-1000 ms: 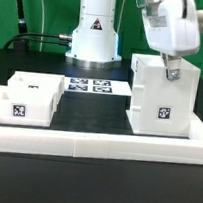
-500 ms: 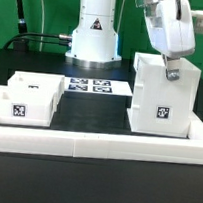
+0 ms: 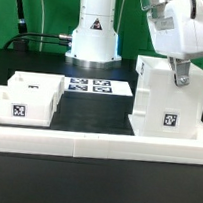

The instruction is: Assemble drawer

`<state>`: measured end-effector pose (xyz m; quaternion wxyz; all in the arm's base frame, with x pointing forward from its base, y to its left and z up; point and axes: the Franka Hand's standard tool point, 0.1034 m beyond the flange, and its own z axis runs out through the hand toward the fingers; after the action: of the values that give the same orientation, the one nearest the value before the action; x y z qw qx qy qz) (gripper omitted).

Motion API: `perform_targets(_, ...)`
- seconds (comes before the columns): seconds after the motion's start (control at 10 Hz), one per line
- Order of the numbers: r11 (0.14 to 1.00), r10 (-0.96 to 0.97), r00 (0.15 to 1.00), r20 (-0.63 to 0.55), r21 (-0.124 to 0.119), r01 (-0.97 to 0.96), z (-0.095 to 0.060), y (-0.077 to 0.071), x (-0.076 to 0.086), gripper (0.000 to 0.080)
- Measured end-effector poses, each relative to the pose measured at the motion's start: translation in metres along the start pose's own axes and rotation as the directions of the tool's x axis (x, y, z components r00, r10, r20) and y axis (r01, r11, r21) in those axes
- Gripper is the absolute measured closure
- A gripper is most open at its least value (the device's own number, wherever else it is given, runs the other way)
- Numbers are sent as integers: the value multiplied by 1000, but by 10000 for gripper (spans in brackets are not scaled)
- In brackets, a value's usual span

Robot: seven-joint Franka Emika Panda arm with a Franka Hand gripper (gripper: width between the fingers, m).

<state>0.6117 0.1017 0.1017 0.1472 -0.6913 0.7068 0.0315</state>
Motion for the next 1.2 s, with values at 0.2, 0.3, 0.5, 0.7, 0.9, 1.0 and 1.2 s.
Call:
perform_targets(0.2, 1000, 2, 1000, 3, 13, -2, 1, -14, 1, 754)
perform_targets(0.3, 1000, 3, 1000, 7, 8, -4, 2, -18, 2, 754)
perform_targets(0.5, 1000, 5, 1000, 10, 6, -5, 3, -23, 2, 754)
perform_targets(0.7, 1000, 3, 1000, 11, 7, -3, 4, -24, 2, 754)
perform_targets(0.9, 1000, 0, 1000, 11, 6, 0, 4, -24, 2, 754)
perform_targets(1.0, 1000, -2, 1000, 11, 6, 2, 4, -23, 2, 567)
perform_targets(1.2, 1000, -9, 1000, 11, 8, 9, 4, -24, 1, 425)
